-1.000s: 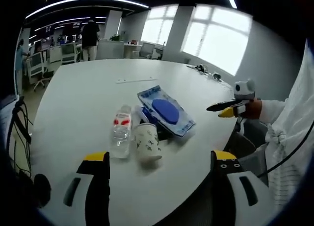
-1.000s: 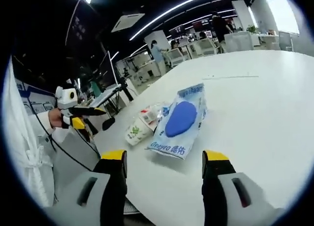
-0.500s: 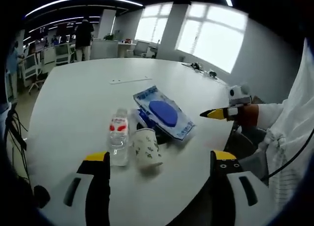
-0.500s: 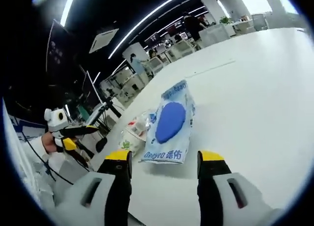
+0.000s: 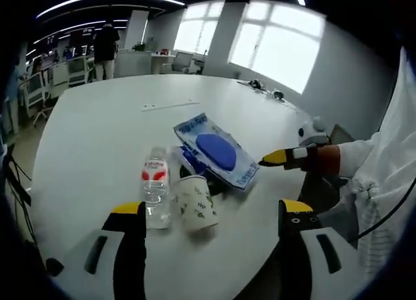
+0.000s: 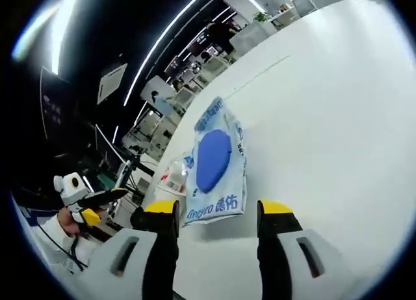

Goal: Arrange the tabletop items into an orderly group along one side of the table until the central work area is clear of visible clutter.

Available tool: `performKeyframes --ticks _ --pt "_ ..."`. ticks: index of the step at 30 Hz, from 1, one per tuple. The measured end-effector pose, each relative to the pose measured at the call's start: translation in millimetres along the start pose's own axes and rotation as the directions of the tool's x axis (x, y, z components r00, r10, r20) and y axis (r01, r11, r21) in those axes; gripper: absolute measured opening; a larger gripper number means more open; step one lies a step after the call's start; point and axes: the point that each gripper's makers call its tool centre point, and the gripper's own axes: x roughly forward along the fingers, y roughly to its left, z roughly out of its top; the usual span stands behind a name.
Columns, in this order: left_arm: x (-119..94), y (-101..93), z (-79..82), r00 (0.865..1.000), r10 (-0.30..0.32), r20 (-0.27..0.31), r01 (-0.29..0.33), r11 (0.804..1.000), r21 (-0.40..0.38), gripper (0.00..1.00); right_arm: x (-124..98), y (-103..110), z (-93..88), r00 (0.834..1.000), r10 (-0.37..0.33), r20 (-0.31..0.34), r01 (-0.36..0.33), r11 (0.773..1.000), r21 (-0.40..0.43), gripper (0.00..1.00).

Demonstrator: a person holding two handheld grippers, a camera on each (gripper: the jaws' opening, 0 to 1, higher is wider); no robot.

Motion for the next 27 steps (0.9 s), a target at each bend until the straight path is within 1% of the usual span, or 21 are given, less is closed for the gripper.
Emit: performKeyframes --ticks 7,12,14,16,21,22,24,27 --pt "5 4.2 5.6 1.000 -0.003 0.003 0.003 1.000 0.004 0.86 5 -8 -2.6 1.000 -0.005 0.017 0.004 0.997 0.072 0.40" --pt "12 5.4 10.1 1.000 -0.010 -0.002 0.010 1.000 0.011 0.86 8 -11 -8.1 1.000 -0.001 0.009 0.000 0.992 0.128 0.39" --pt "15 6.2 13.6 1.000 -0.015 -0.001 0.015 1.000 0.014 0.86 9 -12 -8.8 1.000 0.001 0.015 -0.003 0.989 0.145 0.36" --pt "19 6.5 17.2 1.000 -0.020 -0.002 0.020 1.000 0.023 0.86 11 -11 -8.7 1.000 0.016 0.023 -0.019 0.986 0.165 0.31" --pt "28 7.8 27.1 0.999 -0.033 0.003 0.033 0.999 0.040 0.85 13 -11 -12.2 1.000 0.016 0.018 -0.019 0.984 0.176 0.27" --pt "30 8.5 29.9 0.999 -0.035 0.002 0.035 0.998 0.047 0.85 13 -11 -12.7 1.000 0.016 0.018 -0.018 0.984 0.176 0.25" --pt "34 9.7 35.0 0.999 -0.040 0.003 0.040 0.998 0.058 0.85 13 -11 -13.3 1.000 0.022 0.018 -0.025 0.985 0.173 0.17" --pt "40 10.7 41.5 0.999 -0.048 -0.002 0.048 0.996 0.081 0.85 14 -13 -14.2 1.000 0.022 0.019 -0.025 0.986 0.166 0.16"
